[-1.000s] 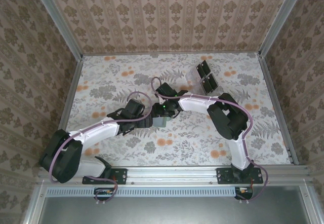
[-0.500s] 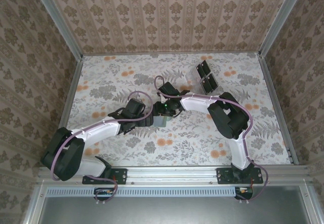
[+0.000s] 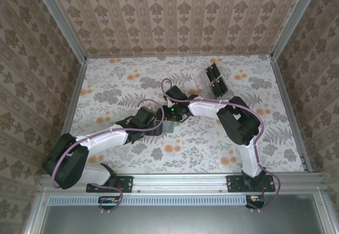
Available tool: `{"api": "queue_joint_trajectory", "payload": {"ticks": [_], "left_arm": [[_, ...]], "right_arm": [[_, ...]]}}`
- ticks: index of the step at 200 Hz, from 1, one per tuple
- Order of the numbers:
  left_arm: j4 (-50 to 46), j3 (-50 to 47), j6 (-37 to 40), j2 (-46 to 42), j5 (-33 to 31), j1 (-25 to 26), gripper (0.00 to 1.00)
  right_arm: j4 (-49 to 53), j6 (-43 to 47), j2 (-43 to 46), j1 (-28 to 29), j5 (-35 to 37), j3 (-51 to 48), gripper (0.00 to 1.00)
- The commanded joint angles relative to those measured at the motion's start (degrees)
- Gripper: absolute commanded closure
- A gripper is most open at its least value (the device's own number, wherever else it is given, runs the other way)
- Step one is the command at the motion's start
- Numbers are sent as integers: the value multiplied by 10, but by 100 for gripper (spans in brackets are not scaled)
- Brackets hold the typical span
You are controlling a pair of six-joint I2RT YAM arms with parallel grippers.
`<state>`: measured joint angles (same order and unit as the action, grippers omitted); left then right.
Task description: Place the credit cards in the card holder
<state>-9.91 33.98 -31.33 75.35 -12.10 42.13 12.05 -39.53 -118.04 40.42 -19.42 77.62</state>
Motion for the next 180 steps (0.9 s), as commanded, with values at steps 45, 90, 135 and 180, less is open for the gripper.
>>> {"api": "queue_joint_trajectory", "payload": {"ticks": [45, 90, 135, 180], "left_arm": [[43, -30, 36, -37, 15, 0, 0], [67, -19, 53, -12, 25, 0, 0], [69, -12, 61, 17, 11, 0, 0], [59, -14, 53, 53, -28, -1, 0]], "right_arm": [[12, -19, -26, 7, -29, -5, 45], [12, -24, -32, 7, -29, -1, 44], [13, -26, -31, 7, -31, 2, 44], [16, -27, -26, 7, -35, 7, 44]]}}
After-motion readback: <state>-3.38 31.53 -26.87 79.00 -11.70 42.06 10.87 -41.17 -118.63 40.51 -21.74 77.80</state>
